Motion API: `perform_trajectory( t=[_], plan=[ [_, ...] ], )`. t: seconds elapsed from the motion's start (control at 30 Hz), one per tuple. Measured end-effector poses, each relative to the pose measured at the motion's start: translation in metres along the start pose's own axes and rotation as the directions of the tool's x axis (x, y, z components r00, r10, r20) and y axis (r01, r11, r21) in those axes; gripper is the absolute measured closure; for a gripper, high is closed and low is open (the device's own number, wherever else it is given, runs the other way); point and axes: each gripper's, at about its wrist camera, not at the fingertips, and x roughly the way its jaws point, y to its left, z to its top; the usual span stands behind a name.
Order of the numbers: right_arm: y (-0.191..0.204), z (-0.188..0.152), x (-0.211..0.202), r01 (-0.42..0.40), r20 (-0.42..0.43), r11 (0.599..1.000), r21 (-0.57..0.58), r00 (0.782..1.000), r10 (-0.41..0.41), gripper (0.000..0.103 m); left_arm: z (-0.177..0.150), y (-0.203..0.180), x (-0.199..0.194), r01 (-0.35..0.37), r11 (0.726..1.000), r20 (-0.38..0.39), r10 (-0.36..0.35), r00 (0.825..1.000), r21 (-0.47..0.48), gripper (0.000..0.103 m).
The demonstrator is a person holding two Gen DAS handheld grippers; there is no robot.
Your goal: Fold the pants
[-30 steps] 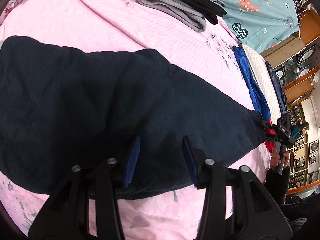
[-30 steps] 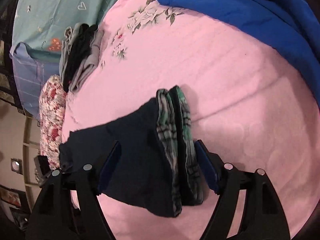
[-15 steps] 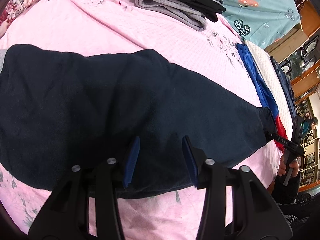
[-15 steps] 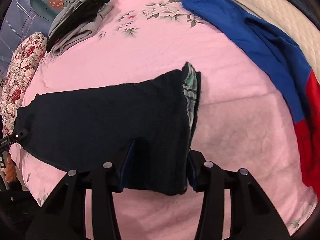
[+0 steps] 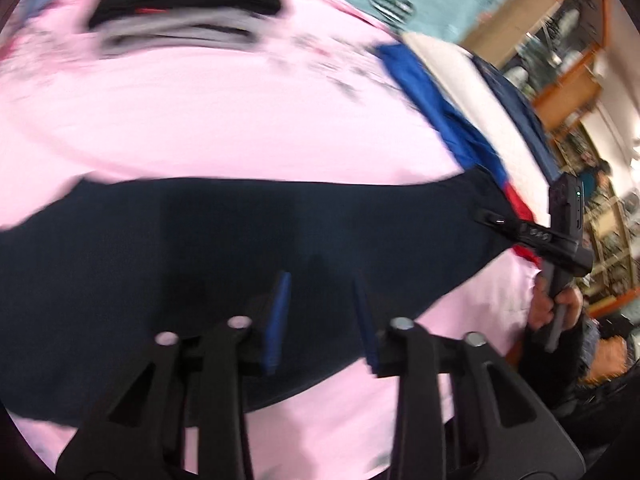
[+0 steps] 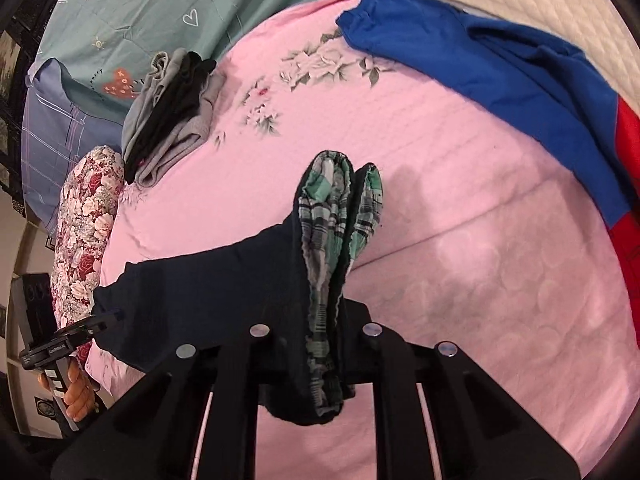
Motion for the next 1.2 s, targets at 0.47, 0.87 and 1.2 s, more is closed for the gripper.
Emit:
perform_trajectory(
  t=[0.47, 0.87, 1.2],
  plan=[
    [0.014, 0.000, -0.006, -0.079, 0.082, 0.996, 0.041, 0.994, 0.076, 0.089, 0.017, -0.057, 0.110, 0.072, 0.997, -0.119, -0.072, 0.990, 0.003, 0.102],
    [0.038, 0.003, -0.018, -0.054, 0.109, 0.999, 0.008, 0.993, 0.053, 0.089, -0.030, 0.128, -0.067, -0.196, 0.948, 0.110, 0.229, 0.967, -0.251, 0.087],
    [0.129, 0.010, -0.003, 0.005, 0.063, 0.986, -0.169, 0.998, 0.006, 0.089, -0.061, 0.237, -0.097, -0.010, 0.914, 0.193, 0.096, 0.976, -0.406, 0.073]
  ],
)
